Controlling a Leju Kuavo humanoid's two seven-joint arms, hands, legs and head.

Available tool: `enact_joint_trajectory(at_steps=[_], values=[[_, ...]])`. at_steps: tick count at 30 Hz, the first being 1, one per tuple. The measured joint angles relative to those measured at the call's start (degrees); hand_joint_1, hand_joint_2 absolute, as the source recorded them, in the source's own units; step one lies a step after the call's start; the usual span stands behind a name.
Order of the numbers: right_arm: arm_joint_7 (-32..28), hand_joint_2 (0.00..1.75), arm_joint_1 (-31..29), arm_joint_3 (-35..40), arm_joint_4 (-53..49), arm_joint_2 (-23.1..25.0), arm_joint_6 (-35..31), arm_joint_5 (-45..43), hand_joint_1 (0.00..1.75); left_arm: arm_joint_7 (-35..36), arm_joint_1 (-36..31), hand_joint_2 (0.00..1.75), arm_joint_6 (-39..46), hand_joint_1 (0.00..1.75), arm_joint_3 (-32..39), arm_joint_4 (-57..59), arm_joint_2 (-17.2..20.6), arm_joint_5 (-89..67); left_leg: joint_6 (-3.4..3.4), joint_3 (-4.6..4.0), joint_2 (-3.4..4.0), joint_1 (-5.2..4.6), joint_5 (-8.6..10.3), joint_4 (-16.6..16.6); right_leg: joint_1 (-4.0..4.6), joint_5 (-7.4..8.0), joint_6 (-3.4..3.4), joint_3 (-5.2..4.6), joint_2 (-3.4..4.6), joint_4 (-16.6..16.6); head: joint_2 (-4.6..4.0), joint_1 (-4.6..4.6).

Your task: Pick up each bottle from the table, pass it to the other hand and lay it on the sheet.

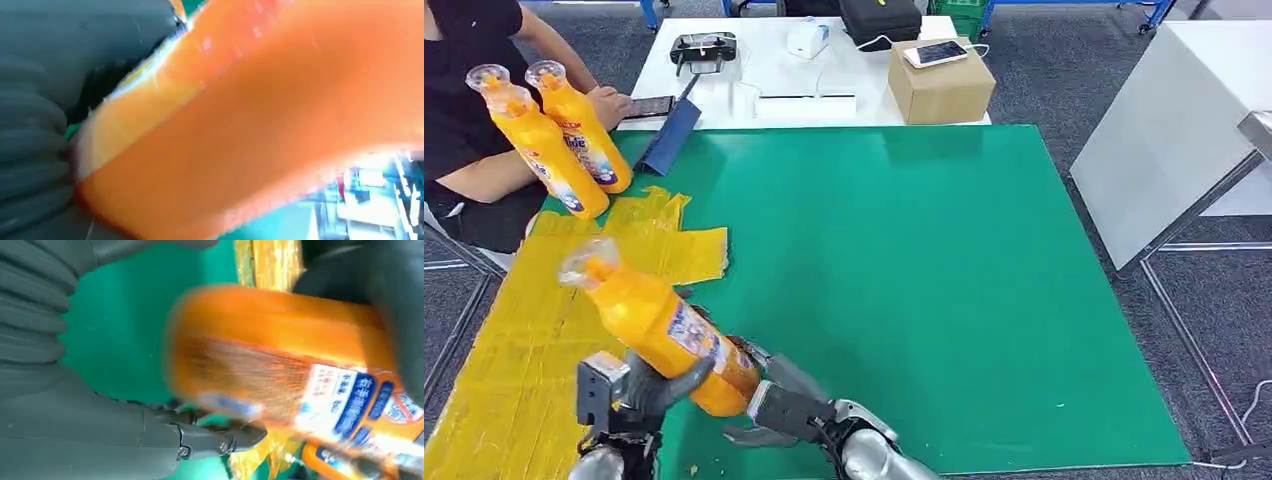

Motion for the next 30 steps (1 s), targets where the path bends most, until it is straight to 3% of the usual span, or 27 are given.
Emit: enact_joint_trajectory(at_steps=[5, 13, 23, 26, 30], values=[[-0.1, 0.00, 1.6, -0.7, -3.4, -1.6, -0.3, 0.2, 0.00, -2.2, -2.5, 1.75, 9.0, 1.75, 7.2, -1.4, 0.2, -9.2, -0.01, -0.01, -0.04, 0.06, 0.01, 0.0, 0.06, -0.01, -0.01, 0.01, -0.06, 0.0, 0.00, 0.07], [-0.6, 0.00, 4.2, -2.6, -11.4, -6.0, 0.1, 0.5, 0.00, -3.6, -4.8, 1.75, 12.3, 1.75, 17.7, -1.4, 1.0, -14.2, -0.01, -0.01, -0.02, 0.01, 0.01, 0.0, 0.00, 0.00, -0.01, 0.01, -0.03, 0.0, 0.00, 0.09], [-0.7, 0.00, 5.0, -3.4, -15.3, -8.3, 0.2, 0.5, 0.00, -3.9, -4.9, 1.75, 13.6, 1.75, 20.3, -1.4, 1.0, -16.2, -0.01, -0.01, -0.01, 0.01, 0.01, 0.0, 0.00, 0.00, -0.01, 0.00, -0.03, 0.0, 0.00, 0.09], [-1.1, 0.00, 5.7, -3.5, -16.6, -9.0, 0.2, 0.5, 0.00, -3.6, -4.8, 1.75, 22.3, 1.75, 20.3, -1.3, 1.2, -28.7, -0.01, -0.01, -0.02, 0.01, 0.01, 0.0, 0.00, 0.00, -0.01, 0.00, -0.04, 0.0, 0.00, 0.09], [-2.8, 0.00, 6.7, -4.1, -19.4, -10.9, 0.5, -0.3, 0.00, 3.0, -4.3, 1.75, 35.3, 1.75, 18.6, 1.1, 2.6, -57.3, -0.01, -0.01, -0.02, -0.02, 0.01, 0.0, -0.03, -0.01, -0.01, 0.01, -0.03, 0.0, 0.00, 0.07]])
